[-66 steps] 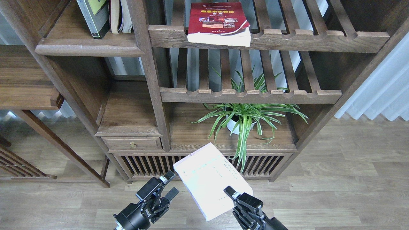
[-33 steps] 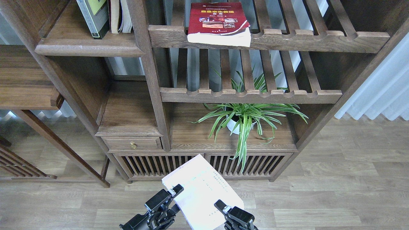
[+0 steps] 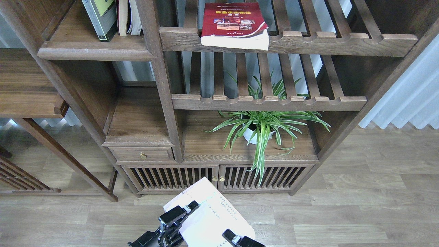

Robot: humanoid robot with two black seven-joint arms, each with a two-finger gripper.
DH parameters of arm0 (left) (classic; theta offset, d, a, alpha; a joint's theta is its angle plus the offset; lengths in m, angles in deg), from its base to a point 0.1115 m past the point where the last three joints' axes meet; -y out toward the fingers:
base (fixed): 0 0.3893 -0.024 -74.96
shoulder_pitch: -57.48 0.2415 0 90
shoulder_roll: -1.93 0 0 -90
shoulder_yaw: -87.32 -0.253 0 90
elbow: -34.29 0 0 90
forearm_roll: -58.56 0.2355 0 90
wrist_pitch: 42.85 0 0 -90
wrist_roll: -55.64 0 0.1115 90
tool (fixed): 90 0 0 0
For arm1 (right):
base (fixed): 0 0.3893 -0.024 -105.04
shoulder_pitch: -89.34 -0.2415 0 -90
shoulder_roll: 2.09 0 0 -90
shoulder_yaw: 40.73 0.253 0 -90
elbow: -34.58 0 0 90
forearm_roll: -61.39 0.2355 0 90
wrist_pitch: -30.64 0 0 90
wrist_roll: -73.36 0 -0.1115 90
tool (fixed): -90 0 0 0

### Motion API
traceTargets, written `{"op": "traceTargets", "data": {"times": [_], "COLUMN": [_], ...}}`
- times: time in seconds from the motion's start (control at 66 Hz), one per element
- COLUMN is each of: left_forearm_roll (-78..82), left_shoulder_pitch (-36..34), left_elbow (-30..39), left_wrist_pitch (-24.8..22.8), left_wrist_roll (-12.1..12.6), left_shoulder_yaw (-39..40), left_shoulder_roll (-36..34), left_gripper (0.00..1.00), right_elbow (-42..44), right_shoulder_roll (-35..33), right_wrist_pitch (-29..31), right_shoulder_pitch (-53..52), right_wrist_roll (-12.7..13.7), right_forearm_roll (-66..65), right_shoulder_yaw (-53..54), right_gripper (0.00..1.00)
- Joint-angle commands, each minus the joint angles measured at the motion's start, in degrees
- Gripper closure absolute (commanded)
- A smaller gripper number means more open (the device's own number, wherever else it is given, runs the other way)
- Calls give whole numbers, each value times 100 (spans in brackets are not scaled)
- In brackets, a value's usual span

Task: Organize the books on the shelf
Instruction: 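Lower the white book and grasp it with the left gripper too, then carry the white book with the left gripper up to the side shelf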

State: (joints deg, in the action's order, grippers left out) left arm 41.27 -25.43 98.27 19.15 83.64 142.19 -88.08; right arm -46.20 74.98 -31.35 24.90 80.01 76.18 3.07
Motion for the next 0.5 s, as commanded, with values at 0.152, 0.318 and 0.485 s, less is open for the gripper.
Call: {"op": "traceTargets", "data": {"times": [0.152, 0.318, 0.485], "left_forearm_roll": [42, 121, 296], "left_shoulder_pitch": [3, -6, -164], "left_elbow": [176, 510, 950], "left_wrist_pitch": [0, 0, 0], "left_wrist_roll": [0, 0, 0], "left_shoulder_yaw": [111, 708, 1236], "left_shoulder_roll": [1, 1, 1], "left_gripper": [100, 100, 100], "right_elbow": [19, 27, 106], "right_shoulder_roll": [142, 159, 106], "right_wrist_pitch": [-1, -1, -1], "right_shoulder_pitch": [-78, -96, -280], "right_wrist_roll": [-76, -85, -85], "right_forearm_roll": [-248, -266, -257], "right_shoulder_yaw": [102, 111, 119], "right_gripper": [27, 20, 11]}}
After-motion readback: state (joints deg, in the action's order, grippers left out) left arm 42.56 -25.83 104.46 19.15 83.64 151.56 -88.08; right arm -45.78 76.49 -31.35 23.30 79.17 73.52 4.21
